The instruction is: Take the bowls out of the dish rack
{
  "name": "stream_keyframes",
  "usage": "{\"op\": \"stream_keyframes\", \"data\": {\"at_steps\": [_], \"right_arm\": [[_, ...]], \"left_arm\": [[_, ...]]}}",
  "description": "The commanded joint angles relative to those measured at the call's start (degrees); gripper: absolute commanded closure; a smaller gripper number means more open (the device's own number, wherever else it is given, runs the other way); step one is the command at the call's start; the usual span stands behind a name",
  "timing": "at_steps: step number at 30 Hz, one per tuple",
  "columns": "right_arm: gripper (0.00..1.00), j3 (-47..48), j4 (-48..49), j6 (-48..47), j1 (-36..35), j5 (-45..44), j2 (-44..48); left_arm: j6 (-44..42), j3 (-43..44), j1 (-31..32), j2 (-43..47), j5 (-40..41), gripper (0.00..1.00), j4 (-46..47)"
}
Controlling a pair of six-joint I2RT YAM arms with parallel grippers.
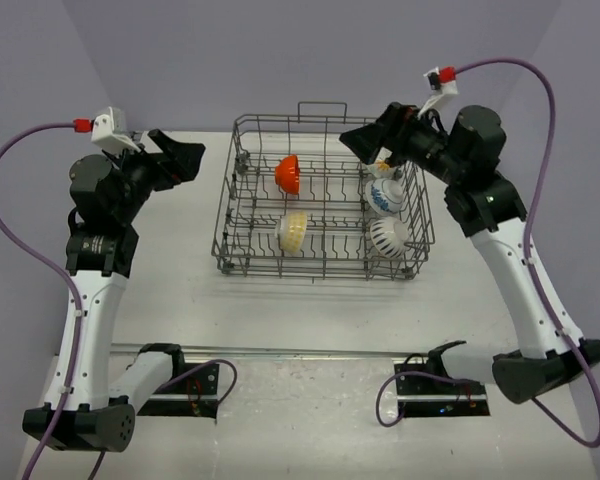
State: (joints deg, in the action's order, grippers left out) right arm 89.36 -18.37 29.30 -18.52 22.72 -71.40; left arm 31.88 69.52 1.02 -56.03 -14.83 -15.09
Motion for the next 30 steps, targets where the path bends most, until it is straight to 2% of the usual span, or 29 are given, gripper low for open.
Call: {"op": "stream_keyframes", "data": {"at_steps": [1, 4, 8, 14, 19, 30], "right_arm": [[0.01, 1.9, -0.8, 5.2, -1.3, 3.5, -6.8], [0.01, 4.0, -1.3, 11.7, -2.8, 5.9, -15.3], [0.09, 3.9, -1.2, 14.4, -4.9, 4.8, -21.8], [0.11, -2.6, 3.6, 17.4, -9.3, 2.1, -25.0], [0.13, -8.9, 5.4, 17.5, -12.0, -4.4, -23.4], [0.14, -20.6, 11.3, 19.5, -12.7, -6.2, -20.8]], "left_arm": [[-2.2, 0.9, 0.2, 0.7, 0.1, 0.00, -2.3], [-3.6, 1.8, 0.2, 0.0, 3.9, 0.00, -6.1], [-4.6, 2.7, 0.2, -0.6, 8.6, 0.00, -9.3], [-5.1, 2.6, 0.2, -1.4, 11.0, 0.00, -11.2], [-5.4, 3.0, 0.2, -2.2, 10.7, 0.00, -11.6], [-6.4, 3.1, 0.2, -1.5, 11.2, 0.00, -12.2]]}}
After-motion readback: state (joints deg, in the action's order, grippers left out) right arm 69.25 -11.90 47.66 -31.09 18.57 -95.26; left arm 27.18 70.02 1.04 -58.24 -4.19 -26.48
